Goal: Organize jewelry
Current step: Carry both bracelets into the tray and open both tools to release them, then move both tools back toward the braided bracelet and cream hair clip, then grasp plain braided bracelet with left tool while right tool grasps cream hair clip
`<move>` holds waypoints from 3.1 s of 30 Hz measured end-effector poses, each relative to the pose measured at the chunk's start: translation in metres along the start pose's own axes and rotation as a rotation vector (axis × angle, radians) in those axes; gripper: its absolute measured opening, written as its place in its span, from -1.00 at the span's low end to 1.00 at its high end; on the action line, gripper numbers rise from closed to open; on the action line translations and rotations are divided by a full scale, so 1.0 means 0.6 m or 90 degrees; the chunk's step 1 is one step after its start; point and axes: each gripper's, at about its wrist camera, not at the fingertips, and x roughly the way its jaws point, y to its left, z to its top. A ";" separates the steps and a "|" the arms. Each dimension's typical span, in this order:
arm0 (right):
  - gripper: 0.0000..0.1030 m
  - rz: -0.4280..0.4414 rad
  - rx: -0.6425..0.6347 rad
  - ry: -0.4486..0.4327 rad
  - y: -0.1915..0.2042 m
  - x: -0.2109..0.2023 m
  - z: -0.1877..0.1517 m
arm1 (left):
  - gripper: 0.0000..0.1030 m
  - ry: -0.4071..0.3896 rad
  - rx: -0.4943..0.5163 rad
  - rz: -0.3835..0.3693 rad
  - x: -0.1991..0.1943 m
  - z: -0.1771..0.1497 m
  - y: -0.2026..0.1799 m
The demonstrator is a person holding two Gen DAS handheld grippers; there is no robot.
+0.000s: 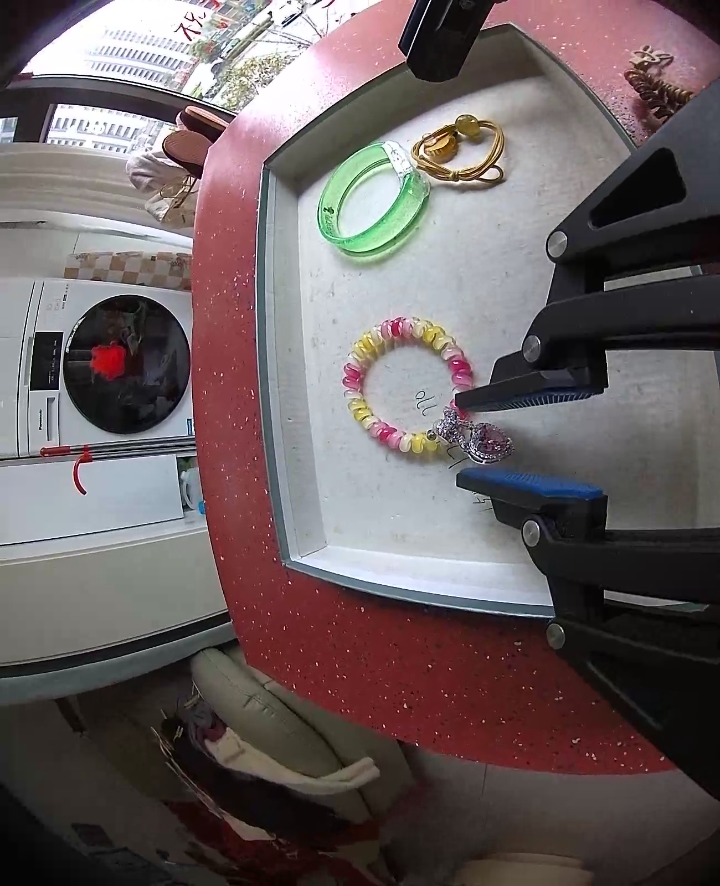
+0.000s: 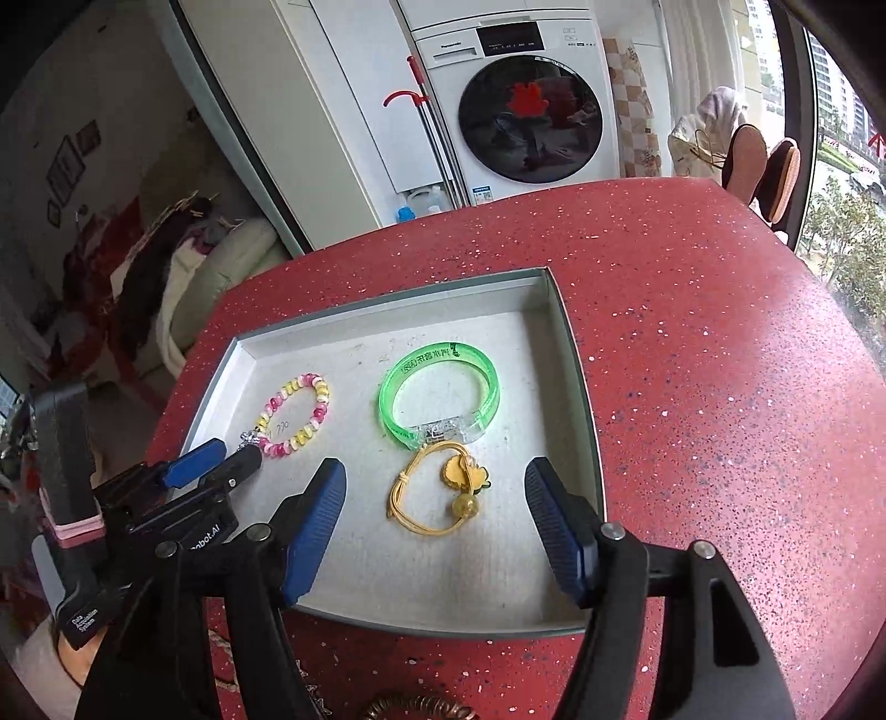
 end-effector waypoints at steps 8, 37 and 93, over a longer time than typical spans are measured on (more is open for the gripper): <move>0.38 0.008 -0.001 -0.006 0.010 -0.018 -0.012 | 1.00 -0.065 -0.006 -0.003 -0.050 0.006 0.001; 1.00 0.032 0.026 -0.005 -0.016 -0.118 -0.156 | 1.00 -0.007 -0.086 -0.044 -0.142 -0.167 0.060; -0.59 -0.111 -0.161 0.085 -0.010 -0.063 -0.203 | -0.47 0.028 0.000 -0.049 -0.125 -0.213 0.013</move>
